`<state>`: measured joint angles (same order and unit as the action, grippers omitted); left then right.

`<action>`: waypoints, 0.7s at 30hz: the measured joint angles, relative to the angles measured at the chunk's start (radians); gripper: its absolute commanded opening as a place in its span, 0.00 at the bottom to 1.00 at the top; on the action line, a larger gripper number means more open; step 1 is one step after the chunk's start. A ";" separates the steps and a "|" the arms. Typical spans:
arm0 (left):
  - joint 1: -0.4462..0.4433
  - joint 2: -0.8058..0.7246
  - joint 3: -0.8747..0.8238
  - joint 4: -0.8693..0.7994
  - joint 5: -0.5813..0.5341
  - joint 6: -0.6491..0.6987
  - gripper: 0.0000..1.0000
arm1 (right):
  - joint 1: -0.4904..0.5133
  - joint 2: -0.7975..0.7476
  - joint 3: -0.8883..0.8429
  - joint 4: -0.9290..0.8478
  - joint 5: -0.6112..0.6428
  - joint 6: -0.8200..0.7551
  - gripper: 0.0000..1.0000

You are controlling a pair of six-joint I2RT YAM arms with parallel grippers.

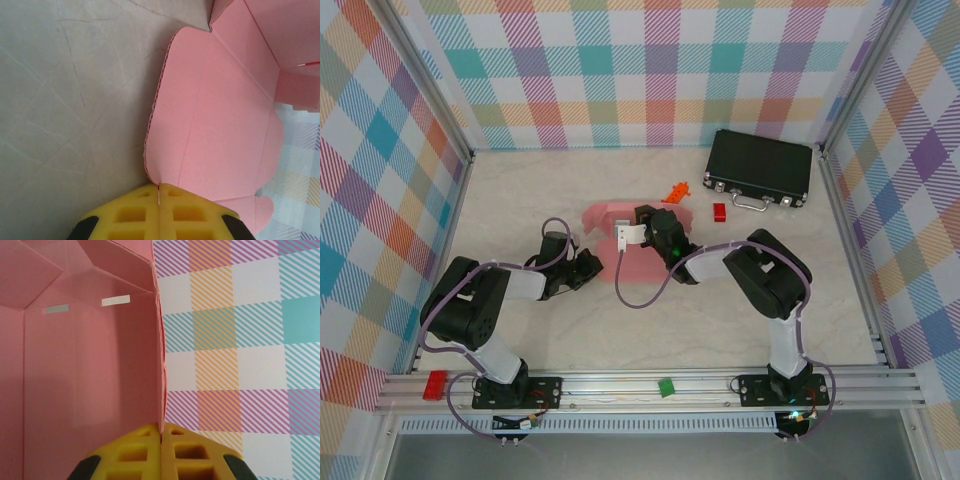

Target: Fold the paper box

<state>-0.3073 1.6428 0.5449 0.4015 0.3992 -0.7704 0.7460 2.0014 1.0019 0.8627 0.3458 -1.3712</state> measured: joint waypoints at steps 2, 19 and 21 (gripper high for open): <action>0.000 0.000 0.000 0.000 0.000 0.001 0.10 | 0.000 0.008 -0.005 0.025 0.006 -0.011 0.06; -0.001 -0.372 0.022 -0.269 -0.180 0.186 0.56 | 0.002 0.035 -0.008 0.121 0.014 -0.059 0.06; 0.013 -0.402 0.045 -0.319 -0.224 0.202 0.56 | 0.002 0.035 -0.008 0.126 0.014 -0.059 0.06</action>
<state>-0.2939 1.2411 0.5903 0.0822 0.1753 -0.5682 0.7479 2.0365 0.9939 0.9882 0.3599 -1.4303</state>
